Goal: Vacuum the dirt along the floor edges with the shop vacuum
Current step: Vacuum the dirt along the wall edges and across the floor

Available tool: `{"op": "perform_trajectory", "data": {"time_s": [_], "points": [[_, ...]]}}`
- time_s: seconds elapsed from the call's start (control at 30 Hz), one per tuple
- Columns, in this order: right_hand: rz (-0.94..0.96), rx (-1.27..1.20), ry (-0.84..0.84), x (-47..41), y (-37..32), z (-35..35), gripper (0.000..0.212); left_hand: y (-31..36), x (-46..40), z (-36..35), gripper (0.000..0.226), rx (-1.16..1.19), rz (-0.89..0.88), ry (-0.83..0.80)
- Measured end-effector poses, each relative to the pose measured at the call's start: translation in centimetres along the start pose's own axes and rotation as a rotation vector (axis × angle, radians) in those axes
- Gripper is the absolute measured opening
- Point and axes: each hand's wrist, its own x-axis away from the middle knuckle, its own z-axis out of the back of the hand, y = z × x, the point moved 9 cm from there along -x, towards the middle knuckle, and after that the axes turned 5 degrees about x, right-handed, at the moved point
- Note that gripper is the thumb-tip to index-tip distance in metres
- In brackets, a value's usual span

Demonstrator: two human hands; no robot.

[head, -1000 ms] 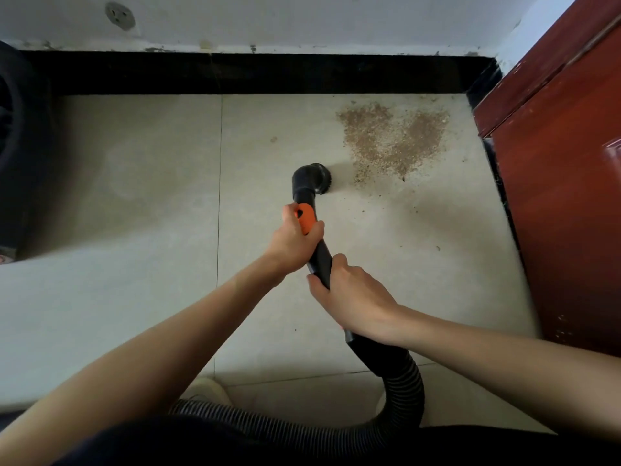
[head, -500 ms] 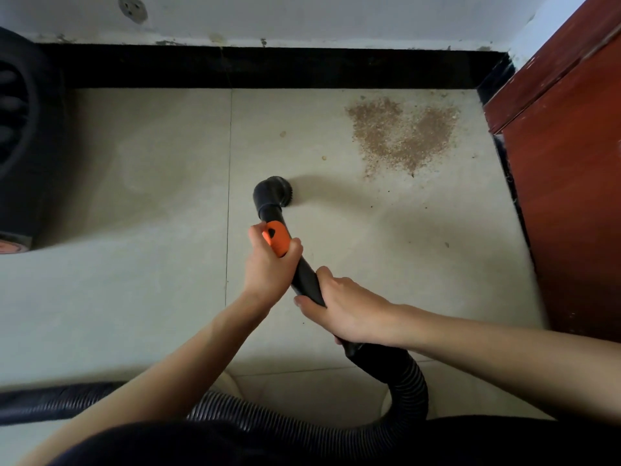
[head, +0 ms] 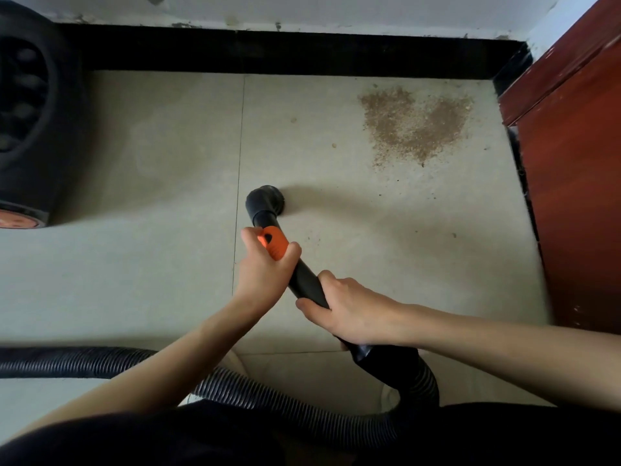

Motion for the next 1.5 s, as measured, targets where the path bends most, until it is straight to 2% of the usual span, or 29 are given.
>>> {"op": "perform_trajectory", "data": {"time_s": [0.2, 0.53, 0.73, 0.83, 0.9, 1.07, 1.23, 1.3, 1.43, 1.5], "points": [[-0.064, -0.056, 0.055, 1.3, 1.6, 1.0, 0.035, 1.5, -0.1, -2.3, 0.036, -0.057, -0.045, -0.078], [-0.042, 0.015, -0.109, 1.4, 0.9, -1.0, 0.042, -0.3, 1.0, -1.9, 0.032, -0.087, 0.000, -0.105], [-0.044, -0.187, -0.074, -0.2, 1.7, 0.4, 0.044, 1.0, -1.6, -2.7, 0.045, 0.027, 0.001, -0.131], [0.029, -0.334, 0.000, -1.1, 1.3, 2.0, 0.031, 2.6, -3.3, -2.6, 0.051, 0.016, -0.017, -0.150], [0.069, -0.346, 0.067, -1.8, 0.9, 3.8, 0.027, 4.3, -4.8, -2.0, 0.053, 0.018, -0.063, -0.134], [0.131, -0.406, 0.176, -3.2, -0.8, 8.5, 0.036, 11.1, -8.3, 0.8, 0.057, -0.067, -0.263, -0.042], [0.171, -0.496, 0.186, -4.1, -2.3, 12.6, 0.020, 18.2, -10.0, 3.1, 0.064, -0.208, -0.462, 0.009], [0.147, -0.599, 0.232, -4.5, -2.1, 14.3, 0.019, 20.3, -10.0, 3.1, 0.066, -0.326, -0.539, 0.007], [0.058, -0.737, 0.563, -5.0, -0.8, 20.5, 0.022, 20.7, -10.0, 2.0, 0.071, -0.550, -0.616, -0.044], [0.065, -0.531, 0.752, -4.9, -0.6, 23.6, 0.037, 18.6, -9.7, 1.4, 0.072, -0.608, -0.615, -0.094]]}}
